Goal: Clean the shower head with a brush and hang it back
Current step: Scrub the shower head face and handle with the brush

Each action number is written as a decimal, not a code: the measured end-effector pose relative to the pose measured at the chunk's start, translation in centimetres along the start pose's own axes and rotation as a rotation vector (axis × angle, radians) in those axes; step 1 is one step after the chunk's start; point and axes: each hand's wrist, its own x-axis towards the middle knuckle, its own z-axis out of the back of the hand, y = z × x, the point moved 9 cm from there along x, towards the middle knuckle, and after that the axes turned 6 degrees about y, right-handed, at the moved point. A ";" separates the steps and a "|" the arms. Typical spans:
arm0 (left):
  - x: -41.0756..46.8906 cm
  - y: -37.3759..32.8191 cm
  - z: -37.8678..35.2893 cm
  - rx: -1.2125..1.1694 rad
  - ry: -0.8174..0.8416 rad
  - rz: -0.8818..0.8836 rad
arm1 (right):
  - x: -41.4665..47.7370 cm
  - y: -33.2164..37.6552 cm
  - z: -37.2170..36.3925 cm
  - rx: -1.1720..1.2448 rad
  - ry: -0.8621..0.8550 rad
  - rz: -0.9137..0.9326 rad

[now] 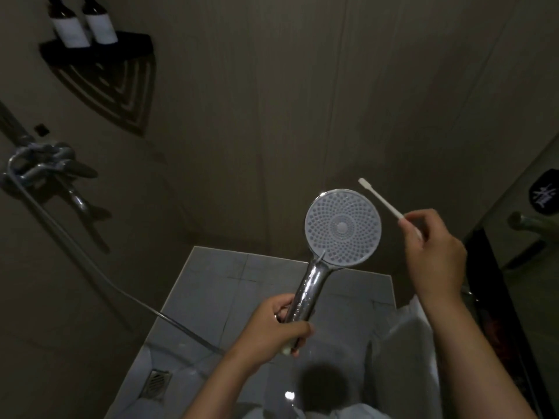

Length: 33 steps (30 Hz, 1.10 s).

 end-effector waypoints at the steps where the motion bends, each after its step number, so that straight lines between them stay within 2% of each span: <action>1: 0.1 -0.1 0.0 0.005 0.000 -0.003 | 0.2 -0.2 -0.1 0.079 0.042 -0.016; 4: 0.4 -0.5 0.0 0.014 -0.013 -0.013 | -0.2 1.0 -2.0 0.340 0.278 0.036; 6: 0.6 -0.7 0.0 0.018 -0.016 -0.018 | -0.6 1.6 -2.8 0.316 0.324 0.086; 10: 0.7 -0.7 0.0 0.007 -0.011 -0.010 | 0.1 0.3 -1.7 0.071 0.115 0.043; 13: 0.7 -0.3 0.0 0.010 -0.015 0.001 | 0.4 -0.4 -0.1 0.108 0.057 -0.014; 16: 0.8 -0.5 0.1 0.009 -0.008 -0.004 | 0.2 0.9 -0.7 0.327 0.259 0.020; 18: 0.8 -0.7 0.0 0.005 0.003 -0.007 | -0.2 1.3 -1.5 0.303 0.376 0.033; 20: 0.9 -0.8 0.0 0.002 0.005 -0.009 | 0.1 0.5 -1.4 0.217 0.323 0.012; 24: 1.1 -0.4 -0.2 0.002 -0.001 0.000 | 0.8 -0.6 0.1 0.007 0.113 -0.041; 26: 1.0 -0.4 -0.3 0.006 0.003 -0.005 | 0.8 -1.0 0.9 0.089 0.075 -0.083; 28: 1.1 -0.5 -0.3 0.013 0.006 -0.012 | 0.7 -0.6 1.1 0.280 0.130 -0.085; 30: 1.2 -0.5 -0.2 0.009 -0.008 -0.008 | 0.5 0.9 0.3 0.391 0.290 -0.029; 32: 1.3 -0.3 -0.1 0.003 -0.016 -0.006 | 0.2 1.4 -1.2 0.333 0.423 -0.009; 33: 1.4 -0.3 -0.1 0.000 -0.016 -0.007 | 0.2 1.0 -1.6 0.264 0.418 -0.020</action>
